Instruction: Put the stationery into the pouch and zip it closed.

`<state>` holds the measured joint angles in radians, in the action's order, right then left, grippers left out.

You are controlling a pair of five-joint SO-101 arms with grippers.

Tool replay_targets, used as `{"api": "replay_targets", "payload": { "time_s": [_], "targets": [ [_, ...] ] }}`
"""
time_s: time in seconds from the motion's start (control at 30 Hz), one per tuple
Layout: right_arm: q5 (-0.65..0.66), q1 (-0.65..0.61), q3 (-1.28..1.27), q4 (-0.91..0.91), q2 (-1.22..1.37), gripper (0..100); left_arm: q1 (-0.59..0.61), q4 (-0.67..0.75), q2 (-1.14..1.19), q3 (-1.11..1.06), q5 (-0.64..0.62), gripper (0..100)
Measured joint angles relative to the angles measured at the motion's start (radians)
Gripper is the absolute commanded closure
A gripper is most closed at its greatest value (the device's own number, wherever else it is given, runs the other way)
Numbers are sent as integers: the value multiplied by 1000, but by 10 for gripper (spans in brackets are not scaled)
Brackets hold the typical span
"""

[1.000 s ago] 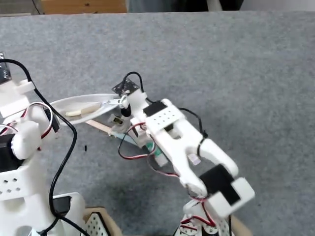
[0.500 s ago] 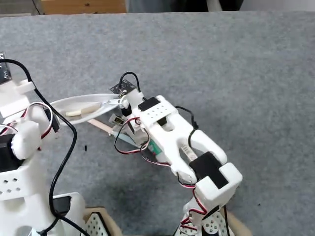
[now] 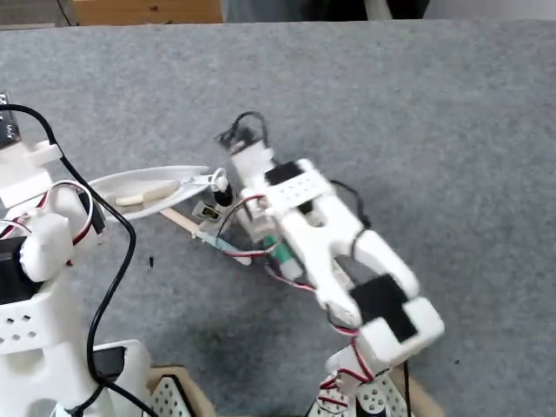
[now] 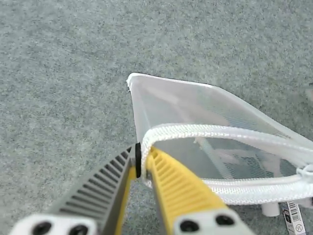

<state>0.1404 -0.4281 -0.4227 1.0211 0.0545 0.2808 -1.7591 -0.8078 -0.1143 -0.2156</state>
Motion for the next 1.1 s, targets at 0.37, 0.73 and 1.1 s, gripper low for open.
{"api": "replay_targets", "payload": {
  "time_s": [0.37,0.73,1.1],
  "targets": [
    [0,98,153,195,-480,986,0,0,5,3,0,973],
    [0,98,631,511,-522,986,-144,0,34,75,-5,973],
    [0,94,812,628,-522,986,-376,0,-118,160,-61,973]
  ]
}}
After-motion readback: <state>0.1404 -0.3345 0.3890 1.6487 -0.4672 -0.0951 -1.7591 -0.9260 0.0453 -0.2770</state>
